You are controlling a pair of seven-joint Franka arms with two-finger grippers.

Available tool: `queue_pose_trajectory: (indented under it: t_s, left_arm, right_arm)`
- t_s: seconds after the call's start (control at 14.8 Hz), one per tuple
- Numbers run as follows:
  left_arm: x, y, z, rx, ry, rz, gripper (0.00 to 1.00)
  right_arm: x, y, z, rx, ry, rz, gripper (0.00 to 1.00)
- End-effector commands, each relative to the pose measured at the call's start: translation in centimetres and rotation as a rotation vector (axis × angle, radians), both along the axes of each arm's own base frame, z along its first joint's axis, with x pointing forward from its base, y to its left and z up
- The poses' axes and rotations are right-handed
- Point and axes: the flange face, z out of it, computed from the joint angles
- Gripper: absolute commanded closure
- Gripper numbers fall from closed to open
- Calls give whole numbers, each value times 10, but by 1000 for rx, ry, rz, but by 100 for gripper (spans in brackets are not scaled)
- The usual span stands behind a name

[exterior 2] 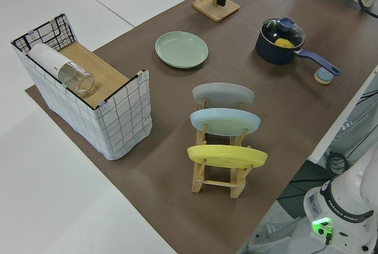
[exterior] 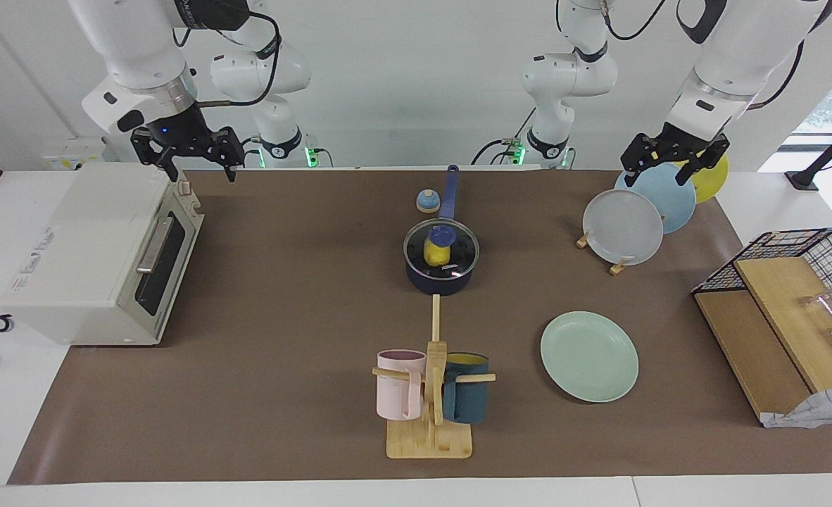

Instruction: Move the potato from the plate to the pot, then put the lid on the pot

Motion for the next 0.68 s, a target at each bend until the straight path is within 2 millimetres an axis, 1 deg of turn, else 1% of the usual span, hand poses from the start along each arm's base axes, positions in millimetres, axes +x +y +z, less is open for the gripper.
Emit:
queue_pose_trajectory:
  t_s: [0.0, 0.07, 0.27, 0.41, 0.61]
  left_arm:
    - [-3, 3, 1, -8, 1, 0, 0]
    - [-3, 3, 1, -8, 1, 0, 0]
    - [-3, 3, 1, -9, 0, 0, 0]
    - [-3, 3, 1, -8, 1, -2, 0]
    - [-3, 3, 1, -9, 0, 0, 0]
  right_arm:
    - [-2, -12, -3, 21, -8, -1, 0]
    - [-2, -20, -7, 22, 0, -15, 0]
    - [-3, -15, -6, 14, -3, -15, 0]
    - [-2, -17, -5, 13, -6, -17, 0]
    - [1, -29, -5, 20, -25, -34, 0]
